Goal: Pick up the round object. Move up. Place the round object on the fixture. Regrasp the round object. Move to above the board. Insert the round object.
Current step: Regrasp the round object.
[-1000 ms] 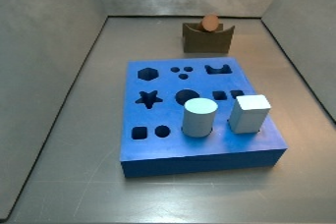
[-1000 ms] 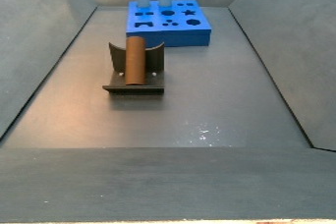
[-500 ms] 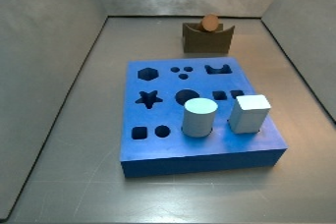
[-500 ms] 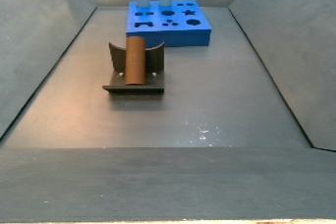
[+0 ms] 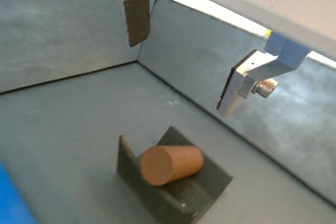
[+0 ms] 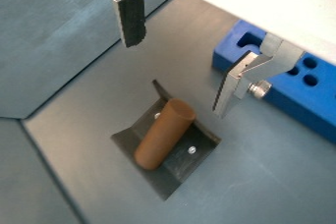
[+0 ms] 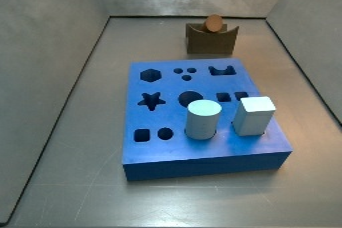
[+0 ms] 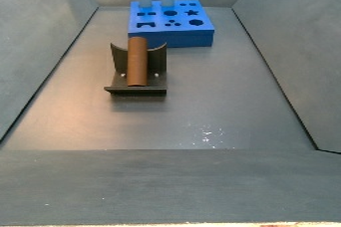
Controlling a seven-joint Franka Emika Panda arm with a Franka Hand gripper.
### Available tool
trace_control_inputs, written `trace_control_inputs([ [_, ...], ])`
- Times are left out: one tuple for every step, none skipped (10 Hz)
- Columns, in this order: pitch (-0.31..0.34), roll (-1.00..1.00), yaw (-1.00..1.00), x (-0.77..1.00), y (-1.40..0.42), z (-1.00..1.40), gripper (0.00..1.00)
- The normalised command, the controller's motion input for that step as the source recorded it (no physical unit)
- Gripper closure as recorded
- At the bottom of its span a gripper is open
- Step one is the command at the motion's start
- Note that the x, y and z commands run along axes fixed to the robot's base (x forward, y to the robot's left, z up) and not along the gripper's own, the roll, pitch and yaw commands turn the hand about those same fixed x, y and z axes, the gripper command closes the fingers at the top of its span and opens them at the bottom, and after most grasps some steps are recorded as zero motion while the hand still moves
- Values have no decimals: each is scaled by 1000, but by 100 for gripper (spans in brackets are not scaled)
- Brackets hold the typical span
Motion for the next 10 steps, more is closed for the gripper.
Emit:
trace_control_inputs([
  [3, 1000, 29, 23, -27, -1, 0],
  [10, 1000, 30, 26, -25, -9, 0],
  [19, 1000, 33, 34, -28, -8, 0],
  [26, 1000, 34, 35, -27, -12, 0],
  [39, 1000, 37, 44, -30, -12, 0],
  [52, 1000, 41, 46, -29, -5, 0],
  [69, 1000, 48, 55, -33, -14, 0],
  [79, 1000, 51, 62, -34, -18, 0],
  [104, 1000, 63, 71, -37, -17, 0],
  [130, 1000, 75, 77, -41, -19, 0],
])
